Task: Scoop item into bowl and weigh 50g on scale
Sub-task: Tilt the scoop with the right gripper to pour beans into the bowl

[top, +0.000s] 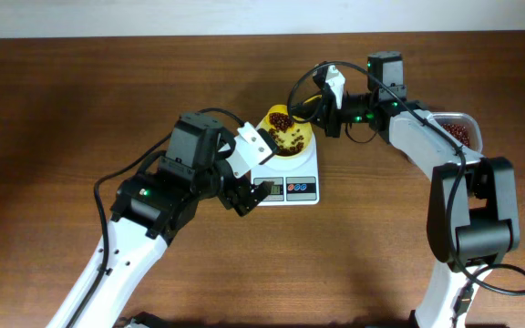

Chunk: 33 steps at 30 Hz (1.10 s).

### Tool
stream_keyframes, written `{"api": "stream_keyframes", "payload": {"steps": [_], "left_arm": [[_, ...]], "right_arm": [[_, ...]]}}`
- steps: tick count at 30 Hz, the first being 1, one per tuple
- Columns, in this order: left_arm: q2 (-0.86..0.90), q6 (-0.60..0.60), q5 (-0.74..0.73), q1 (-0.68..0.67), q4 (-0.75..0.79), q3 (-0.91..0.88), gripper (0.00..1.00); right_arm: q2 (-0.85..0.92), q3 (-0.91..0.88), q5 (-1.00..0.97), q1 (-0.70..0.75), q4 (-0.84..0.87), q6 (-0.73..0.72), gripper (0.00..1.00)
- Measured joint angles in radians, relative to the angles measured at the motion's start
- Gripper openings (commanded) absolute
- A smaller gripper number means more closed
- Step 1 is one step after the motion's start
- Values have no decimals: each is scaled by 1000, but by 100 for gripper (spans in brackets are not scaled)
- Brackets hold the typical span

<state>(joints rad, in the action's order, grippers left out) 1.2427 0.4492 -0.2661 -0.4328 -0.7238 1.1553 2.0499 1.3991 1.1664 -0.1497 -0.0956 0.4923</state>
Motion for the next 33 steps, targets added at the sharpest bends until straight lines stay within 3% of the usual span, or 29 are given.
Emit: {"api": "stream_keyframes", "payload": {"steps": [33], "left_arm": [[0, 0, 0, 0, 0, 0, 99]], "right_arm": [[0, 0, 0, 0, -54, 22, 4]]}}
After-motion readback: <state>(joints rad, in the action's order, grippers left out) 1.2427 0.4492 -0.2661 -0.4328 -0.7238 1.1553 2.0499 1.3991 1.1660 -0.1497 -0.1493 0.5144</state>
